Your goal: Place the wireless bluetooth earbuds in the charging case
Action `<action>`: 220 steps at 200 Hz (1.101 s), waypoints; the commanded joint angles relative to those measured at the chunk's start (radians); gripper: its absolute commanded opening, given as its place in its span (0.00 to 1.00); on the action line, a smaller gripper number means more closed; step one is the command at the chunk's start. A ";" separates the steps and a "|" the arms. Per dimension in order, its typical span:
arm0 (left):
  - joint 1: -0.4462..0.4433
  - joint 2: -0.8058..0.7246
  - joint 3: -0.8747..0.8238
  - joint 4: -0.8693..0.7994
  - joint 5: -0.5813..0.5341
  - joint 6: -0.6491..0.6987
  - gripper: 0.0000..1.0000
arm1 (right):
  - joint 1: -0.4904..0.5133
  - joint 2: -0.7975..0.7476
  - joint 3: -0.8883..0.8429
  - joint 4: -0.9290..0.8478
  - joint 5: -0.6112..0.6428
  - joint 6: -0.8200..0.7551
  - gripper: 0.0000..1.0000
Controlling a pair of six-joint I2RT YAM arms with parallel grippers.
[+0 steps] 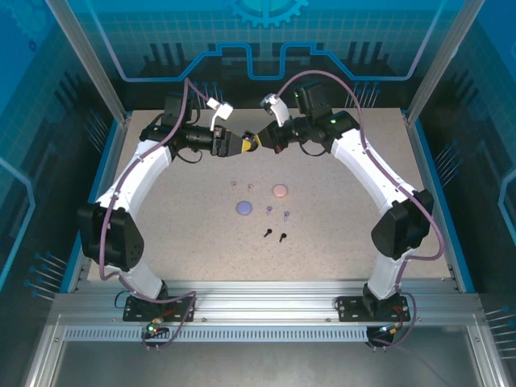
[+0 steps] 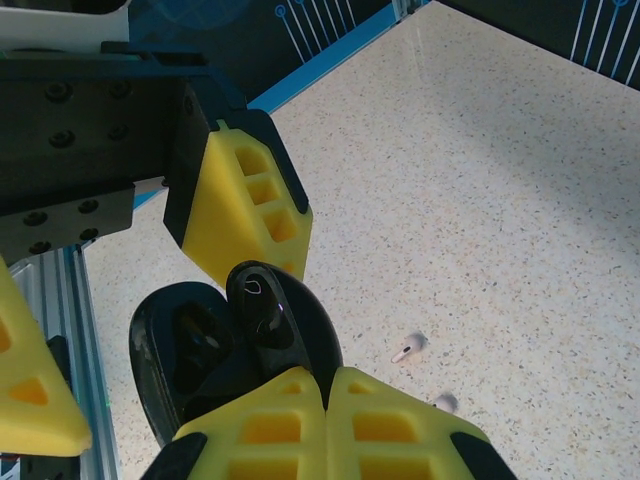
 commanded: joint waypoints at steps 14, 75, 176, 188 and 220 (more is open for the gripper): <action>-0.011 0.008 0.034 -0.026 0.034 0.027 0.56 | 0.016 0.015 0.034 -0.021 -0.028 -0.015 0.00; -0.016 0.007 0.031 -0.049 0.047 0.046 0.54 | 0.016 0.016 0.035 -0.018 -0.016 -0.016 0.00; -0.016 -0.016 -0.006 -0.042 0.050 0.053 0.52 | 0.005 0.014 0.019 0.017 -0.003 0.012 0.00; -0.017 -0.019 -0.012 -0.039 0.050 0.052 0.52 | 0.003 0.015 0.019 0.019 -0.002 0.016 0.00; -0.016 -0.020 -0.024 -0.023 0.049 0.045 0.47 | 0.002 0.014 0.019 0.021 0.001 0.019 0.00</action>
